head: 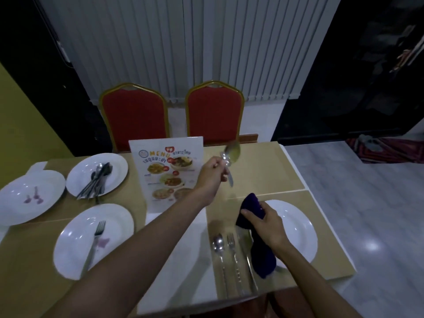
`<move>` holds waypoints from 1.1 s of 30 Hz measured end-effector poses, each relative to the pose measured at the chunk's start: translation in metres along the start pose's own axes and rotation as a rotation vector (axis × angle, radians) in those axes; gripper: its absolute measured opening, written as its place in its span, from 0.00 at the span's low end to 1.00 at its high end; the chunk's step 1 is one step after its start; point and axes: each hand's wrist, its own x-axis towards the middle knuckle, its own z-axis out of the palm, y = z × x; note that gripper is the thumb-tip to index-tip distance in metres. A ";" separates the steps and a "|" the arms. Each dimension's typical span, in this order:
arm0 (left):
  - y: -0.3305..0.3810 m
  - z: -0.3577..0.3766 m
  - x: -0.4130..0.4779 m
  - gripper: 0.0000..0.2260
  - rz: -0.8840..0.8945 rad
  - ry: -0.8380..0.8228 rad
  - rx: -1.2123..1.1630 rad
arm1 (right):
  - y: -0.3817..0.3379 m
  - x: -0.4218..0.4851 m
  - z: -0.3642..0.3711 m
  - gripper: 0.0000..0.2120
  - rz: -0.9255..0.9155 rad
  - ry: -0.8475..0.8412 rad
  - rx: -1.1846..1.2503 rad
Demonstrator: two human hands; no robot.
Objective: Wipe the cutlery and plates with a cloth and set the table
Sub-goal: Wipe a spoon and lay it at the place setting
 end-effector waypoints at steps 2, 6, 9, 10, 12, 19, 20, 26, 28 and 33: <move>-0.020 0.026 0.033 0.10 0.060 -0.106 0.235 | 0.008 0.037 -0.029 0.09 0.014 0.106 0.043; -0.071 0.052 0.109 0.07 0.306 -0.257 1.129 | 0.017 0.113 -0.074 0.11 0.004 0.231 0.074; -0.089 0.057 0.145 0.06 0.408 -0.388 1.610 | 0.020 0.154 -0.088 0.10 -0.026 0.228 0.097; -0.095 0.059 0.157 0.06 0.411 -0.425 1.725 | 0.020 0.168 -0.088 0.10 -0.039 0.211 0.099; -0.107 0.059 0.176 0.06 0.409 -0.483 1.893 | 0.021 0.192 -0.084 0.10 -0.061 0.173 0.096; -0.143 0.048 0.206 0.12 0.387 -0.526 1.931 | 0.024 0.239 -0.041 0.10 -0.090 0.027 0.081; -0.145 0.046 0.206 0.13 0.401 -0.493 1.894 | 0.025 0.243 -0.035 0.10 -0.094 0.011 0.071; -0.193 0.050 0.187 0.30 0.123 -0.216 1.444 | 0.029 0.260 -0.007 0.10 -0.077 -0.021 0.086; -0.209 0.050 0.186 0.28 0.021 -0.179 1.351 | 0.031 0.263 -0.001 0.10 -0.076 -0.029 0.099; -0.214 0.045 0.220 0.39 0.026 -0.042 1.275 | 0.032 0.277 0.005 0.08 -0.096 -0.041 0.119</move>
